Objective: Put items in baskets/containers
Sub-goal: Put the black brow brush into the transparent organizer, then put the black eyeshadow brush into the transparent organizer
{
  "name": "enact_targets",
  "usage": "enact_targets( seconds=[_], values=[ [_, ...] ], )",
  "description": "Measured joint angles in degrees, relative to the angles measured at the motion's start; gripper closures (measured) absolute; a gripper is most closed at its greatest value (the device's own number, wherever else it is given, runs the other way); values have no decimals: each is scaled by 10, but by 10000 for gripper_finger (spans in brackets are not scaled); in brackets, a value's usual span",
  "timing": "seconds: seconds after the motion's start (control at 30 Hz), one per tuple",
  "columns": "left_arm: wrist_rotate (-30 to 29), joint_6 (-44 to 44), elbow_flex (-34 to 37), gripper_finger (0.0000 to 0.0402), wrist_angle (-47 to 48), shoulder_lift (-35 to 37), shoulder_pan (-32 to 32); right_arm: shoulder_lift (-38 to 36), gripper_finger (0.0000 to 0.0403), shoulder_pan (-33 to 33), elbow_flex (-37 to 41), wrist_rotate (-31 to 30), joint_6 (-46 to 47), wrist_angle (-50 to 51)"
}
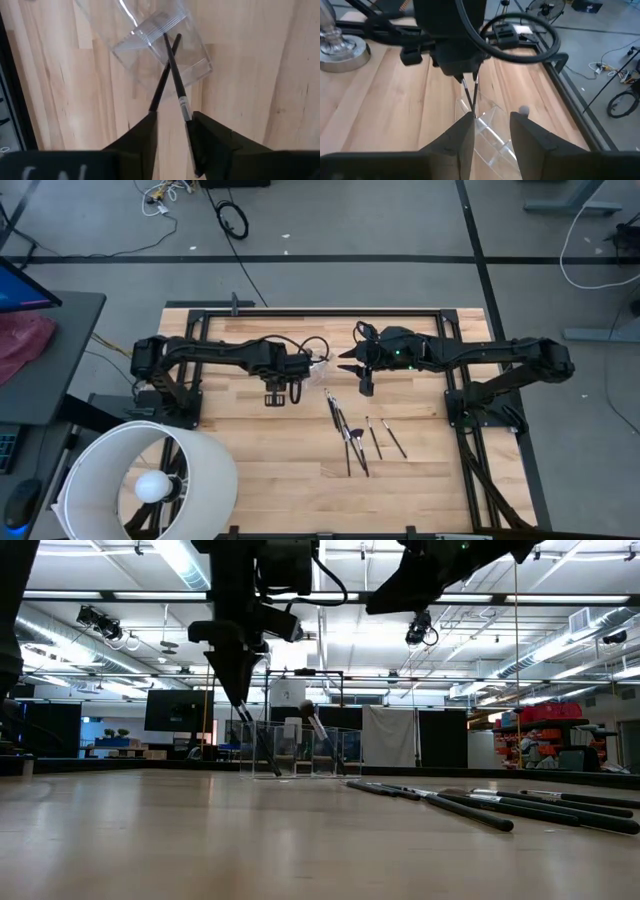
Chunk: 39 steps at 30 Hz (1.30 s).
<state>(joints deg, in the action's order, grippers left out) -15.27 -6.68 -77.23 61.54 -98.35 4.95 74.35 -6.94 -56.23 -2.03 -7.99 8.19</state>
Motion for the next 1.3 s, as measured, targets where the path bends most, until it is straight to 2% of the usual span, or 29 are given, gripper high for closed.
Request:
enact_targets(
  seconds=[0.13, 0.3, 0.53, 0.73, 0.97, 1.3],
  values=[
    [-41, 4, -20, 256, 18, 3, -13, 27, 275, 0, 0, -1, 0, 2],
    [-100, 15, -60, 261, 39, 3, -26, 41, 275, -1, 0, -7, -5, 2],
    [-100, 16, -124, 264, 72, 3, -30, 38, 275, -2, 0, -42, -17, 6],
    [-100, 33, -159, 264, 83, 3, -30, 38, 275, -2, 0, -65, -22, 49],
    [-100, 26, -162, 264, 92, 3, -30, 32, 275, -2, 0, -111, -10, 94],
    [-103, 15, -162, 264, 93, 19, -44, -22, 275, 0, 13, -111, 78, 181]
  ],
)
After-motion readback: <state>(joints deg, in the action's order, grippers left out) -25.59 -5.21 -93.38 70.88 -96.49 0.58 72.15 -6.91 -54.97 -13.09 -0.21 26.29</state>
